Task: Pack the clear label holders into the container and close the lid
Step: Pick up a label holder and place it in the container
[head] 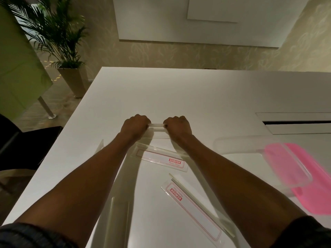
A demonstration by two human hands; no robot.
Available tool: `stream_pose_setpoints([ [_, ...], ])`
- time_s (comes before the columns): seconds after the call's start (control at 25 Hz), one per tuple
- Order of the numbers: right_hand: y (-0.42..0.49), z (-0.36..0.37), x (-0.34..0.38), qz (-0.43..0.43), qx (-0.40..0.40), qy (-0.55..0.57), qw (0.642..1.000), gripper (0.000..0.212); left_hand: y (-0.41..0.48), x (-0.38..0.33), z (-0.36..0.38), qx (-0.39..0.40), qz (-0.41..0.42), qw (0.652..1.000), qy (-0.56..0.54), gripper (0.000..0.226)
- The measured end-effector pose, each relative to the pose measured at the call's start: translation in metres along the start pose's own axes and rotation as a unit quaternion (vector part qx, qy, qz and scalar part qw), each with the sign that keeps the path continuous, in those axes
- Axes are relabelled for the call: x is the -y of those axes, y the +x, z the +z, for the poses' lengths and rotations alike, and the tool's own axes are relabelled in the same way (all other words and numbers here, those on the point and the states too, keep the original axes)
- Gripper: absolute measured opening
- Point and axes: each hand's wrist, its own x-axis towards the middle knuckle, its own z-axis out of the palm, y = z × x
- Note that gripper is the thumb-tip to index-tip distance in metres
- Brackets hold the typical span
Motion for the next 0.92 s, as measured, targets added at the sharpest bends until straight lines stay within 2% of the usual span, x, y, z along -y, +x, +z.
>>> stream_pose_setpoints([
  [0.16,-0.007,-0.013,-0.005,-0.005,-0.016,0.065,0.998,0.02,-0.009,0.0,-0.013,-0.065,0.026,0.997,0.017,0.028],
  [0.28,-0.023,-0.025,-0.01,0.006,-0.053,0.213,0.976,0.033,-0.023,-0.003,-0.026,-0.152,0.047,0.987,-0.004,0.027],
  [0.4,-0.048,-0.035,-0.01,0.029,-0.187,0.345,0.919,0.045,-0.045,-0.012,-0.037,-0.237,0.056,0.97,-0.028,0.025],
  [0.48,-0.064,-0.04,-0.009,0.084,-0.239,0.42,0.872,0.051,-0.062,-0.021,-0.04,-0.283,0.061,0.957,-0.03,0.029],
  [0.6,-0.087,-0.05,-0.007,0.185,-0.2,0.533,0.801,0.062,-0.088,-0.033,-0.04,-0.329,0.084,0.941,0.004,0.036],
  [0.68,-0.101,-0.056,-0.004,0.217,-0.16,0.594,0.758,0.062,-0.103,-0.04,-0.038,-0.351,0.091,0.932,0.02,0.038],
  [0.8,-0.127,-0.065,-0.001,0.205,-0.131,0.68,0.692,0.048,-0.125,-0.052,-0.035,-0.368,0.085,0.926,0.014,0.039],
  [0.92,-0.151,-0.067,-0.003,0.18,-0.144,0.701,0.675,0.037,-0.147,-0.061,-0.032,-0.364,0.087,0.927,-0.027,0.036],
])
